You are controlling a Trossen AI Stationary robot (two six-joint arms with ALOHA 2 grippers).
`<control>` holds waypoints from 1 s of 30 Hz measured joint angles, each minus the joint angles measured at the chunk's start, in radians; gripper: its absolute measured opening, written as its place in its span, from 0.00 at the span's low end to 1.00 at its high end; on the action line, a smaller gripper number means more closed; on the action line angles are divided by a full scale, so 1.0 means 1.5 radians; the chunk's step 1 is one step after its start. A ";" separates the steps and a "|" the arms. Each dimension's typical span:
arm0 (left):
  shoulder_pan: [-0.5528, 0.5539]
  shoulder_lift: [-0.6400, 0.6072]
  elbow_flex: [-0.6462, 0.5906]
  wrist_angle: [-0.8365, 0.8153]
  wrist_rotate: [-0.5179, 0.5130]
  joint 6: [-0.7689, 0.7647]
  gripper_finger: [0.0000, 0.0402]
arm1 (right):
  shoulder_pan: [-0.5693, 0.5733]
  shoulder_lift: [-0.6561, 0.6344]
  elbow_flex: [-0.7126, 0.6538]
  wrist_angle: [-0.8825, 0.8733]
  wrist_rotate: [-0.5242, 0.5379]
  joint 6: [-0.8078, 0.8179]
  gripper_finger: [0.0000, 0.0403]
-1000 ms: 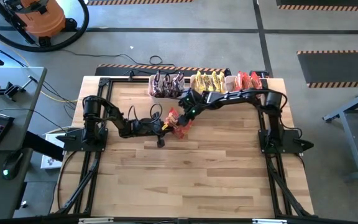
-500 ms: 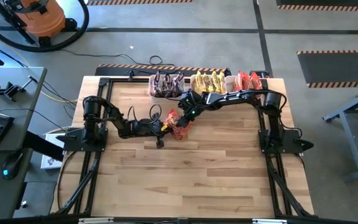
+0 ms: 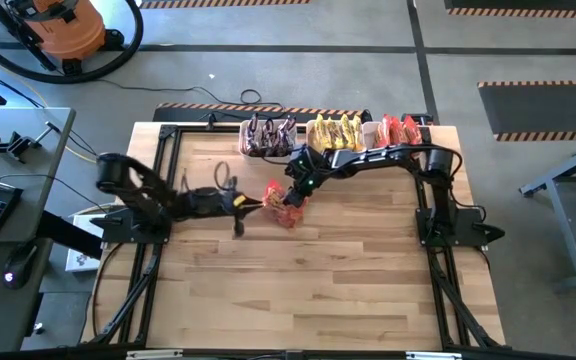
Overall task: Sort Maruchan noodles
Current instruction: Put the orange noodle into the right white bin
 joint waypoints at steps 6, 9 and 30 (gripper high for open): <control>0.019 -0.096 -0.054 0.010 -0.001 -0.010 0.09 | -0.001 -0.058 0.000 -0.009 0.011 0.000 0.16; 0.023 -0.113 -0.063 0.013 -0.002 -0.020 0.09 | -0.002 -0.106 0.000 -0.046 0.037 0.002 0.16; 0.023 -0.113 -0.062 0.039 -0.002 -0.038 0.09 | -0.221 -0.537 -0.002 -0.662 0.565 0.195 0.16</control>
